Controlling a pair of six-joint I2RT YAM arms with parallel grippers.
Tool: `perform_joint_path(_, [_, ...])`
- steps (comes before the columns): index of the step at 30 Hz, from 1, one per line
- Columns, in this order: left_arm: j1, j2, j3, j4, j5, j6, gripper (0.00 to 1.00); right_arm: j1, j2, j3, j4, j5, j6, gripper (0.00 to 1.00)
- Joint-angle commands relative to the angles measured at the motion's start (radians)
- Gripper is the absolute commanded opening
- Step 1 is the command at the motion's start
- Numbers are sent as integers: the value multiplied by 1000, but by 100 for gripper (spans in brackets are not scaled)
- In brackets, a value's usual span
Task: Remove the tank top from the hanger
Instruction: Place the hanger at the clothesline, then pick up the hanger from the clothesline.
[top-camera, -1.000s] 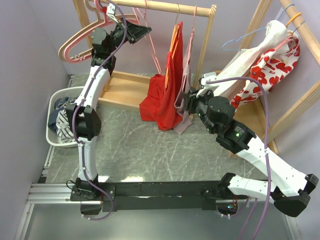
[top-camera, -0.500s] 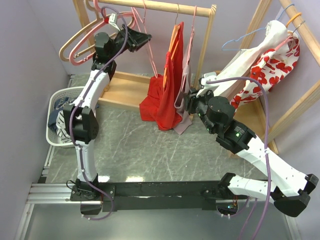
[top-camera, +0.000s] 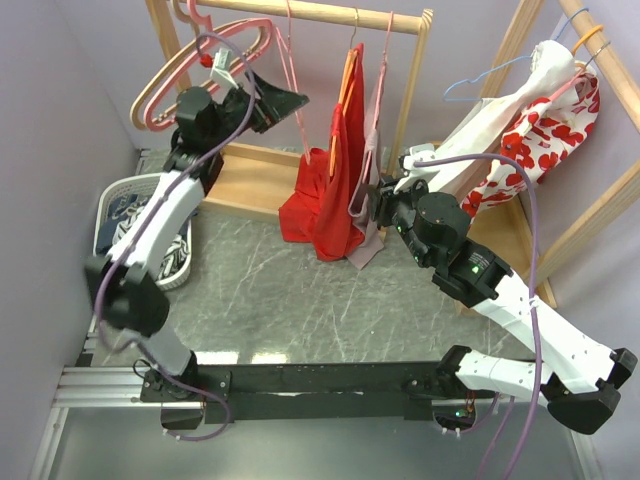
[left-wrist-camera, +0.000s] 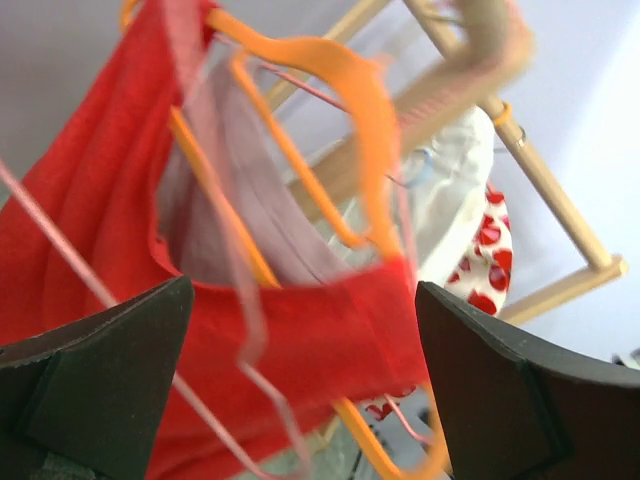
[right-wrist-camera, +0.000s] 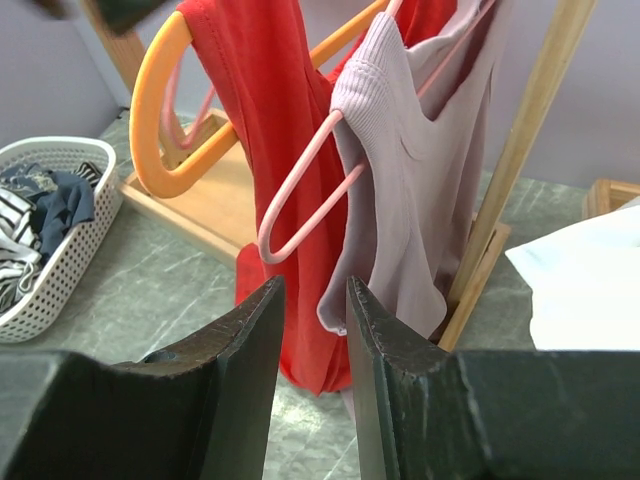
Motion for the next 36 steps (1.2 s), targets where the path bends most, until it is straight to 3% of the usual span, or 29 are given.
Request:
perform_joint_path(1, [-91, -225, -95, -83, -147, 206, 100, -11, -22, 14, 43, 32, -6, 39])
perform_joint_path(7, [-249, -354, -158, -234, -231, 394, 99, -14, -42, 3, 63, 87, -7, 39])
perform_joint_path(12, [-353, -292, -69, -379, -418, 529, 100, -16, -49, 12, 61, 84, 1, 40])
perform_joint_path(17, [-412, -195, 1, -398, -573, 591, 99, -16, -49, 6, 55, 75, 11, 40])
perform_joint_path(25, [-470, -112, 66, -370, -782, 628, 99, -17, -45, 5, 44, 72, 8, 40])
perform_joint_path(29, [-493, -138, 20, -341, -868, 638, 99, -17, -47, -6, 44, 67, 11, 39])
perform_joint_path(36, [-542, -230, -110, -196, -984, 663, 88, -17, -32, -11, 50, 50, 19, 40])
